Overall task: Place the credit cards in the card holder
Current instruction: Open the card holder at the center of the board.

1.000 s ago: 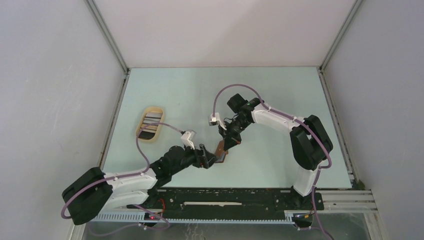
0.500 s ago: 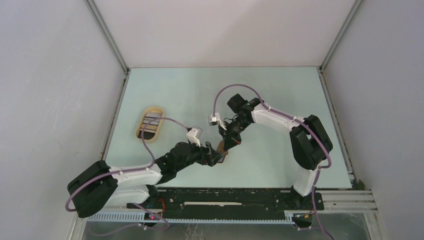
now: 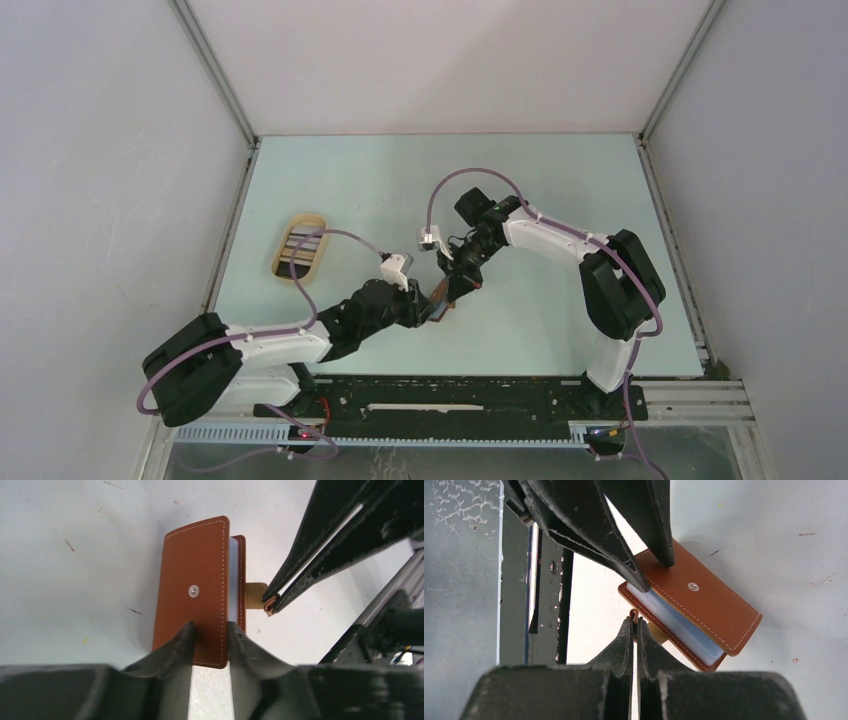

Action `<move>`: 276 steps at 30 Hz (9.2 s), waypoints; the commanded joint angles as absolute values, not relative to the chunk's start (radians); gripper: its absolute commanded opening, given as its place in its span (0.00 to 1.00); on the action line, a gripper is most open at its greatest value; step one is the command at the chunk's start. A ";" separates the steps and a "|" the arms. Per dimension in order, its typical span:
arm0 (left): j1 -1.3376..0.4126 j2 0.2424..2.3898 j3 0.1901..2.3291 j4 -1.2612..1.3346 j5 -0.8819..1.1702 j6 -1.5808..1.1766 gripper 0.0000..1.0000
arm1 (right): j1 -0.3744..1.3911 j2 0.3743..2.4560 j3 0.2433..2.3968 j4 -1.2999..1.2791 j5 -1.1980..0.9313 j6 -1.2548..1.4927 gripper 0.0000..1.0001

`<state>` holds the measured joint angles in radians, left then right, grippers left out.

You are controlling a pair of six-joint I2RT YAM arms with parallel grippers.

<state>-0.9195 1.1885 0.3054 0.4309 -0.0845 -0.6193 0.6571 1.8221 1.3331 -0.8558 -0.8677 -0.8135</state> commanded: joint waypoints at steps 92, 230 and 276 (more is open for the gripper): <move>-0.913 1.025 0.146 0.318 -0.256 -0.915 0.09 | 0.581 1.733 1.178 -0.785 -0.495 -0.599 0.08; -1.092 1.610 0.711 0.094 -0.288 -0.855 0.43 | 0.362 1.743 1.117 -0.679 -0.937 -0.265 0.27; -1.042 1.608 0.606 0.311 -0.137 -0.869 0.47 | 0.370 1.917 1.177 -0.678 -0.872 -0.235 0.29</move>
